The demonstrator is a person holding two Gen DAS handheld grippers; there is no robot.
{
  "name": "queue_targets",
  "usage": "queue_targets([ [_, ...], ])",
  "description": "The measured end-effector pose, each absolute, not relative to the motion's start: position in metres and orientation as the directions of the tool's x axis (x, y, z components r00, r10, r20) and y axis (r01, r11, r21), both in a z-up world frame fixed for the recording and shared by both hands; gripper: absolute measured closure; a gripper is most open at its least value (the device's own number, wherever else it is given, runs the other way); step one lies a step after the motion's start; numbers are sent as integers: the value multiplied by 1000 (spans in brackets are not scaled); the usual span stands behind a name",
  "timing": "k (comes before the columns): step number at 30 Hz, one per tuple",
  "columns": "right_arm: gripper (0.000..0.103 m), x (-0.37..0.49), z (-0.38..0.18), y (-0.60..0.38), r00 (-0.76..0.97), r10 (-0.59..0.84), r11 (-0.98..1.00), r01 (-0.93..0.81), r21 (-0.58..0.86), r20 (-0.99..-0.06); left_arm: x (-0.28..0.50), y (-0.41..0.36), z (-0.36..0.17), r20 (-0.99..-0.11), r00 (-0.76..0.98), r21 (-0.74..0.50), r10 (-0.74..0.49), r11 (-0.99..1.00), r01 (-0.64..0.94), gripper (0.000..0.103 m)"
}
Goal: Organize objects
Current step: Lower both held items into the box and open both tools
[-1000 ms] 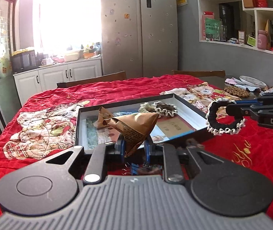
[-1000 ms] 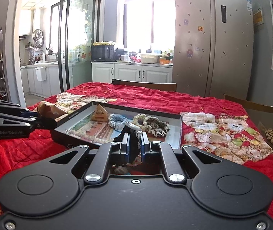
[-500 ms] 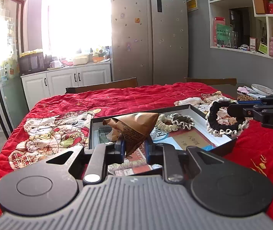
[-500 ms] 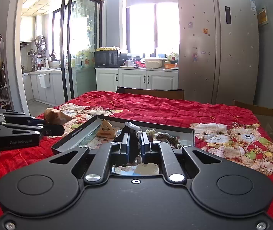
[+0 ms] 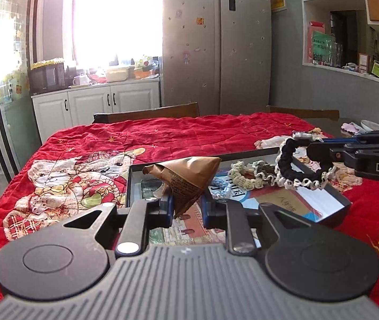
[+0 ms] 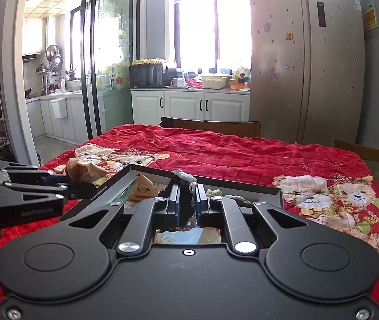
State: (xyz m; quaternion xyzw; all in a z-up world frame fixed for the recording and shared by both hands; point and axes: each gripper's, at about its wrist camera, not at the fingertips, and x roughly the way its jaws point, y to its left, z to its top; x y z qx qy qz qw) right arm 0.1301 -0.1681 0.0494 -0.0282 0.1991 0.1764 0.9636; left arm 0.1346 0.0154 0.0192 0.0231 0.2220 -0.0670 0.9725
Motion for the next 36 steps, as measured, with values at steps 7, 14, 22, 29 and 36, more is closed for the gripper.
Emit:
queue_targets([
  [7,92,157,43,-155,852,324,939,-344,28,-411,155,16,7,-456,884,11,-103,993,122,80],
  [14,92,180,31,-146,841,321,940,-341,33,-436,170,18,-2,-469,878,13,-95,993,115,80],
  [22,92,205,16,-141,832,324,942,-329,71,-450,188,20,-10,-477,875,13,-88,994,107,80],
  [29,92,220,2,-138,823,330,941,-326,91,-463,198,20,-18,-494,865,18,-84,994,107,80],
  [36,92,231,-11,-138,807,338,939,-323,118,-485,203,17,-25,-511,855,31,-90,992,123,80],
])
